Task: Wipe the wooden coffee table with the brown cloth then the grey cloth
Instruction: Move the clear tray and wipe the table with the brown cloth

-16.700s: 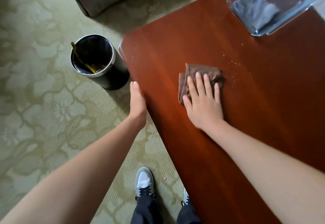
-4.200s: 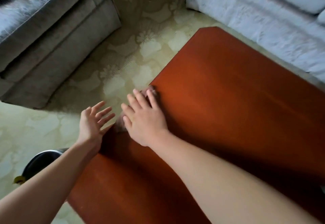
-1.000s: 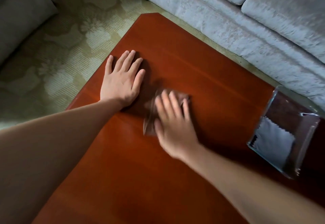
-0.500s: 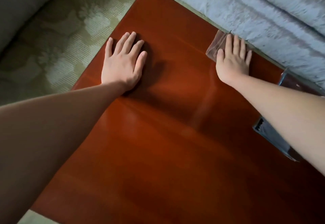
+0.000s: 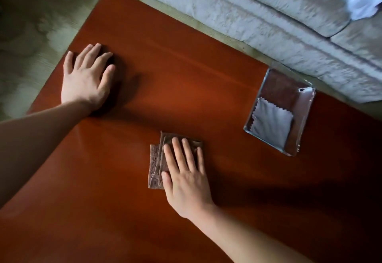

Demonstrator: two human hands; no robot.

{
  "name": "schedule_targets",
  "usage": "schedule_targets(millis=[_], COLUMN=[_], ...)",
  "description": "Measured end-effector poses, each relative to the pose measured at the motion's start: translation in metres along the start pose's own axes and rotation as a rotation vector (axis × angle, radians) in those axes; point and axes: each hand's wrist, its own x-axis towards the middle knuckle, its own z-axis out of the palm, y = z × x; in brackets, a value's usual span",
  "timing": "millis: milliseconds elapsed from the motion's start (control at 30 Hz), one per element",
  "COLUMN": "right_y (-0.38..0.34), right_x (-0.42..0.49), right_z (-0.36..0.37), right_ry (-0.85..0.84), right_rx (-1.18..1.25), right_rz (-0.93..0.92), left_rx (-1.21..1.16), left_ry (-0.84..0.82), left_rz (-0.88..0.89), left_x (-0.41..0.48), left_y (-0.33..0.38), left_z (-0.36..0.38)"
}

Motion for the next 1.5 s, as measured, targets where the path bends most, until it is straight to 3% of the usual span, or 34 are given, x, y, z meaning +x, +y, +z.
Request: schedule_targets(millis=[233, 333, 400, 533, 767, 933, 1100, 1300, 1500], right_y=[0.015, 0.036, 0.045, 0.045, 0.029, 0.037, 0.07, 0.149, 0.26], right_x=[-0.004, -0.01, -0.012, -0.008, 0.01, 0.005, -0.005, 0.0, 0.026], right_z=[-0.014, -0.031, -0.039, -0.047, -0.047, -0.05, -0.067, -0.102, -0.137], right_ry=[0.057, 0.283, 0.35, 0.17, 0.001, 0.069, 0.204, 0.359, 0.432], right_rx=[0.259, 0.412, 0.553, 0.733, 0.855, 0.914, 0.987, 1.041, 0.918], right_rz=[0.007, 0.251, 0.448, 0.724, 0.888, 0.808, 0.791, 0.799, 0.823], left_rx=[-0.181, -0.087, -0.032, -0.095, -0.261, -0.382, -0.653, -0.809, -0.835], left_ry=[-0.044, -0.108, -0.198, -0.301, -0.283, -0.292, -0.258, -0.267, -0.31], left_rz=[-0.087, -0.157, -0.271, -0.467, -0.688, -0.636, -0.623, -0.516, -0.421], left_x=[-0.058, -0.107, -0.134, -0.167, -0.18, -0.179, -0.16, -0.111, -0.041], left_y=[0.058, 0.106, 0.136, 0.173, 0.184, 0.18, 0.201, 0.269, 0.356], left_z=[-0.007, -0.008, -0.009, -0.005, 0.006, 0.004, -0.004, 0.007, 0.038])
